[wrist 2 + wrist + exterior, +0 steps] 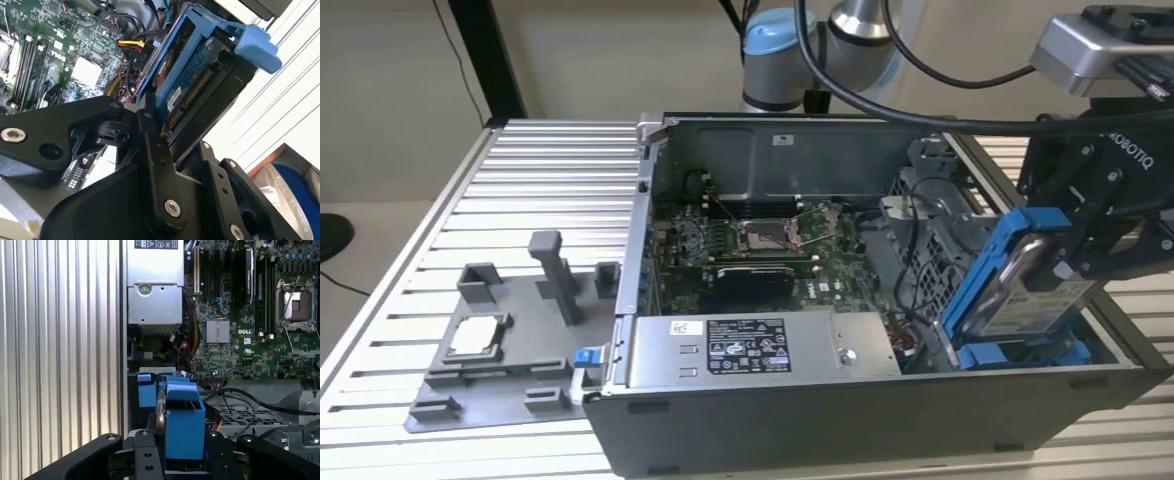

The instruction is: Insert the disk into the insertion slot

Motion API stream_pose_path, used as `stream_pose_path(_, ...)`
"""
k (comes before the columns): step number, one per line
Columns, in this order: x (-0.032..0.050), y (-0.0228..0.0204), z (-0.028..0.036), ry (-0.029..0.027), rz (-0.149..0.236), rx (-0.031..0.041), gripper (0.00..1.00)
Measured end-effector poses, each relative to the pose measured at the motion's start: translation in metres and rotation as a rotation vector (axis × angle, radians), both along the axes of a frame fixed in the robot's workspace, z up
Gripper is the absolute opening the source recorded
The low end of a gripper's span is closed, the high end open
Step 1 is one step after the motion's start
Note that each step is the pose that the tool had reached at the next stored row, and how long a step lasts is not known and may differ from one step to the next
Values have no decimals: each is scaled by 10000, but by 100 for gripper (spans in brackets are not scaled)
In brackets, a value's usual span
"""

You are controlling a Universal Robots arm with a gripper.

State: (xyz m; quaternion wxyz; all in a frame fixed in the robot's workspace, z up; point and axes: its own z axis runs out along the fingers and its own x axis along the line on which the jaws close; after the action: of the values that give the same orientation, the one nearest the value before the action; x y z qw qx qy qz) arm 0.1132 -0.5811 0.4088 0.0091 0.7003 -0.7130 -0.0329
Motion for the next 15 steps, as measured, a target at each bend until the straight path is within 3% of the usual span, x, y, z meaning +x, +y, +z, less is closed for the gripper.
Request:
stream_pose_path(11, 1, 0, -21, -6, 1, 2, 0)
stream_pose_path(12, 1, 0, -21, -6, 1, 3, 100)
stream_pose_path(15, 1, 0, -22, -5, 1, 2, 100)
